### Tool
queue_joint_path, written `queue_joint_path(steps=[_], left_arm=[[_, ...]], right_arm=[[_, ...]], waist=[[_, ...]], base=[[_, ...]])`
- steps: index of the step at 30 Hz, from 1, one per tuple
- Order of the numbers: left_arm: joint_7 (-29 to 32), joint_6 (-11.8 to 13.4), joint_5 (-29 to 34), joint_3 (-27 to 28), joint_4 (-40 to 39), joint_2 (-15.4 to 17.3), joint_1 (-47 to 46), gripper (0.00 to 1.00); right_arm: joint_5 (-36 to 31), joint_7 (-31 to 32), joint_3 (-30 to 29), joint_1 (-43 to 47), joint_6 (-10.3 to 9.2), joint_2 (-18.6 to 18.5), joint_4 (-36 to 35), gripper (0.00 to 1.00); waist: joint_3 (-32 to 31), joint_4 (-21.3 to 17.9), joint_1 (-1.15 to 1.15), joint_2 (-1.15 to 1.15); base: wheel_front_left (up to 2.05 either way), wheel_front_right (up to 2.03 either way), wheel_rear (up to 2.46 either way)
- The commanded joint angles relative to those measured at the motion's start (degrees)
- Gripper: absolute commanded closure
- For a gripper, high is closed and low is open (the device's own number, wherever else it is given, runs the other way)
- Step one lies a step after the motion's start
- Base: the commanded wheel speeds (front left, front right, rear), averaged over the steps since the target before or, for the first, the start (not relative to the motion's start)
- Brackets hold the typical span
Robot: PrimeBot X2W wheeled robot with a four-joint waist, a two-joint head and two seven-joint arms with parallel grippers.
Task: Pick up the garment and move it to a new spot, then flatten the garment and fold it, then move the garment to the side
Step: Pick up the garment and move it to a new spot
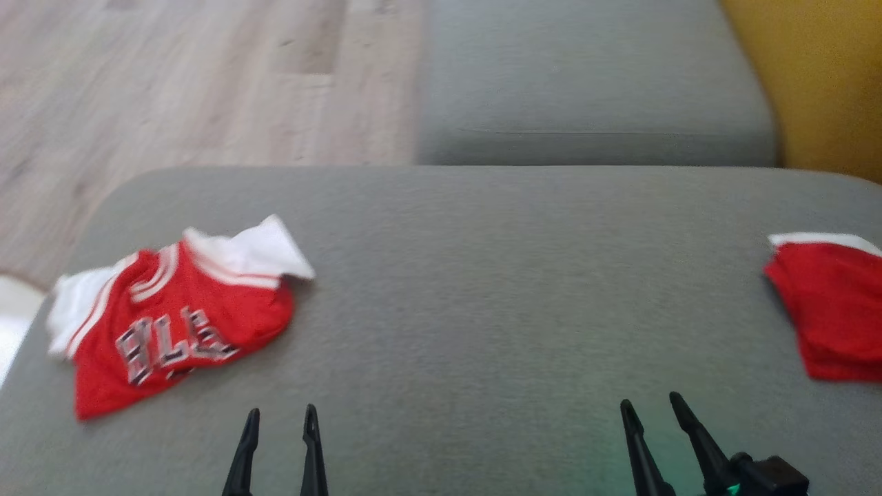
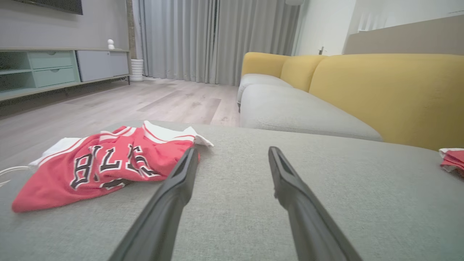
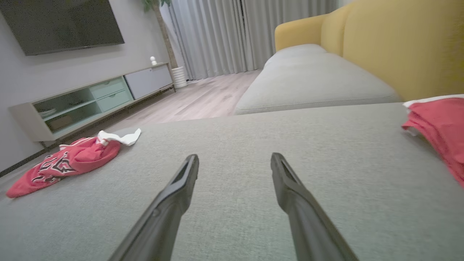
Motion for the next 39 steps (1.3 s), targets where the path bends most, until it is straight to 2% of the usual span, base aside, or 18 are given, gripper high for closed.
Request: queue_joint_path(steps=[1, 5, 6, 13, 18, 22, 26, 28, 31, 36, 39], left_arm=[[-0.29, 0.29, 0.02, 2.14, -1.91, -0.28, -2.88, 0.0], [-0.29, 0.03, 0.92, 3.01, -1.75, -0.28, -2.61, 0.0], [-0.29, 0.03, 0.92, 3.01, -1.75, -0.28, -2.61, 0.0], [-0.29, -0.57, 1.97, 4.12, -2.32, -0.28, -2.84, 0.0], [-0.29, -0.85, 2.23, 4.86, -3.26, -0.28, -3.9, 0.0], [-0.29, -2.68, 4.15, 6.35, -5.15, 0.51, -8.37, 0.0], [-0.29, -5.16, 5.41, 8.17, -6.12, 2.95, -19.3, 0.0], [-0.18, -6.76, 6.09, 8.4, -4.18, 4.79, -26.67, 0.0], [3.62, -8.93, 6.44, 8.1, 0.45, 6.47, -39.24, 0.0], [13.0, -10.76, 4.54, 9.47, 13.43, 7.52, -58.86, 0.0], [17.48, -10.26, 1.54, 11.91, 23.95, 6.92, -67.97, 0.0]], right_arm=[[0.18, -0.63, 1.52, -2.58, -0.04, 0.01, -1.89, 0.0], [0.65, -0.63, 2.0, -2.76, -0.04, 0.39, -1.91, 0.0], [0.65, -0.63, 2.0, -2.76, -0.04, 0.39, -1.91, 0.0], [0.83, -0.63, 1.67, -3.95, -0.04, 0.76, -2.26, 0.0], [0.56, -0.63, 1.03, -4.13, -0.04, 0.45, -2.52, 0.0], [0.07, -0.63, 0.89, -4.14, -0.04, -1.14, -3.0, 0.0], [-0.47, -0.63, 1.03, -5.92, -0.04, -5.55, -4.59, 0.0], [-0.49, -0.63, 1.04, -6.87, -0.04, -8.14, -5.56, 0.0], [-0.35, -0.63, 0.69, -8.24, -0.04, -12.18, -7.42, 0.0], [-0.03, -0.63, 0.38, -10.74, -0.04, -18.44, -11.5, 0.0], [0.18, -0.63, -0.41, -11.8, -0.04, -21.25, -14.03, 0.0]], waist=[[1.13, 4.75, 0.0, 0.0], [1.65, 10.49, 0.0, 0.0], [1.65, 10.49, 0.0, 0.0], [3.01, 18.24, 0.0, 0.0], [4.73, 20.77, 0.0, 0.0], [8.01, 21.0, 0.0, 0.0], [14.62, 20.01, 0.0, 0.0], [17.91, 19.44, 0.0, 0.0], [22.63, 18.6, 0.0, 0.0], [29.82, 16.46, 0.0, 0.0], [33.23, 15.39, 0.0, 0.0]], base=[[0.0, 0.0, 0.0], [0.0, 0.0, 0.0], [0.0, 0.0, 0.0], [0.0, 0.0, 0.0], [0.0, 0.0, 0.0], [0.0, 0.0, 0.0], [0.0, 0.0, 0.0], [0.0, 0.0, 0.0], [0.0, 0.0, 0.0], [0.0, 0.0, 0.0], [0.0, 0.0, 0.0]])
